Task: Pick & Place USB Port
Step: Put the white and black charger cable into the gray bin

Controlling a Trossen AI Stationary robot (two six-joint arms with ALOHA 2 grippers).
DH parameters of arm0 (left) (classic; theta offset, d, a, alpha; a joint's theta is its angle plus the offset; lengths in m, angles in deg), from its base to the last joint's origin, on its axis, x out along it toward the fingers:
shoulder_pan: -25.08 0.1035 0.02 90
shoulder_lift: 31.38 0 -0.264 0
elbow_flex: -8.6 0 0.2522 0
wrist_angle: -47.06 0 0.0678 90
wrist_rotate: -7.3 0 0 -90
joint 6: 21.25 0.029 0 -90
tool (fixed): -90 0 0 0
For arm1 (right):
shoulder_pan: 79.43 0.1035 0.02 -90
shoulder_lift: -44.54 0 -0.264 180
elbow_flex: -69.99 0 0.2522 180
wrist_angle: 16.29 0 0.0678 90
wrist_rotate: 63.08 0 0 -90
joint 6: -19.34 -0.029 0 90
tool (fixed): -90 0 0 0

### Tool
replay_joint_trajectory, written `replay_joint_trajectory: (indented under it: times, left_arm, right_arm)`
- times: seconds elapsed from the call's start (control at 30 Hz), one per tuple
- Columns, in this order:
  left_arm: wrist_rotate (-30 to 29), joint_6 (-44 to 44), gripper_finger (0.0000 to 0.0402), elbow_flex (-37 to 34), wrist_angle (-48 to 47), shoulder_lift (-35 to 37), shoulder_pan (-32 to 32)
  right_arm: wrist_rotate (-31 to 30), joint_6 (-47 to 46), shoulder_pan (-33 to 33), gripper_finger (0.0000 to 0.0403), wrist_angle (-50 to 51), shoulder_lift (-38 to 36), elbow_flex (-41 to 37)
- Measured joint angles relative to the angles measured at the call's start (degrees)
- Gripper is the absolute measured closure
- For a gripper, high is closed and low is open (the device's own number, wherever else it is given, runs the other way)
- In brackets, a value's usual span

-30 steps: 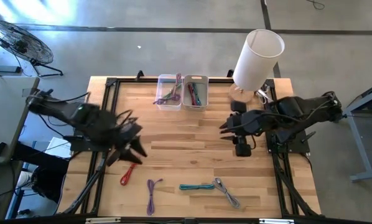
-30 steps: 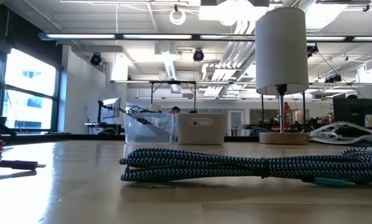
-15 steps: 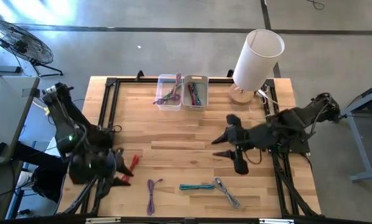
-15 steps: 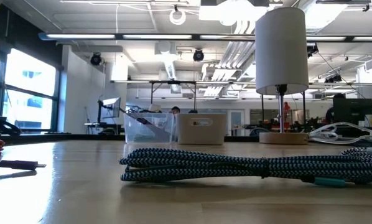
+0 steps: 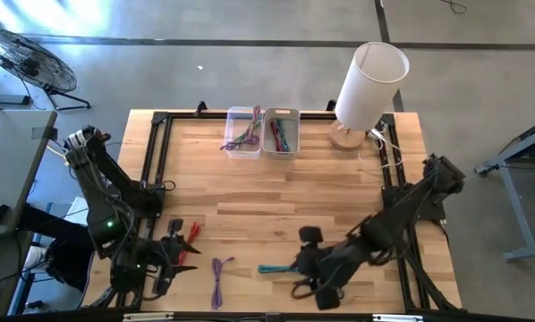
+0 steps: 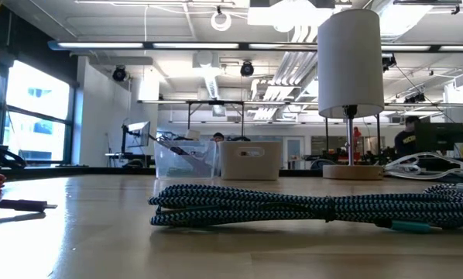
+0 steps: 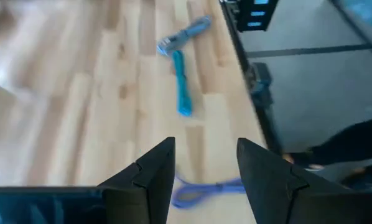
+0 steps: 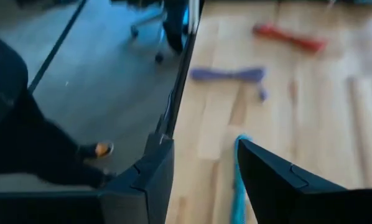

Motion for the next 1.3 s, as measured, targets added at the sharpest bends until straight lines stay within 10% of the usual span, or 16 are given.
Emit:
replay_joint_trajectory:
  times: [0.33, 0.63, 1.03, 1.3]
  left_arm:
    - [-6.64, 5.87, 0.0232, -0.02, -3.06, -0.04, 0.02]
    - [-6.56, 5.96, 0.0232, -0.02, -4.37, -0.28, 0.02]
    - [-6.65, 5.96, 0.0232, -0.04, -6.47, -0.28, 0.04]
    - [-6.69, 5.96, 0.0232, -0.04, -8.66, -0.28, 0.02]
  right_arm:
    - [11.35, -5.07, -2.21, 0.0234, 3.87, 9.33, -0.02]
    - [10.25, -24.54, -2.04, 0.0255, 29.50, 10.36, -0.02]
    - [12.65, -44.95, 0.48, 0.0283, 27.78, 10.39, -0.02]
    - [14.70, -45.50, 0.92, 0.0228, 26.53, 10.39, -0.63]
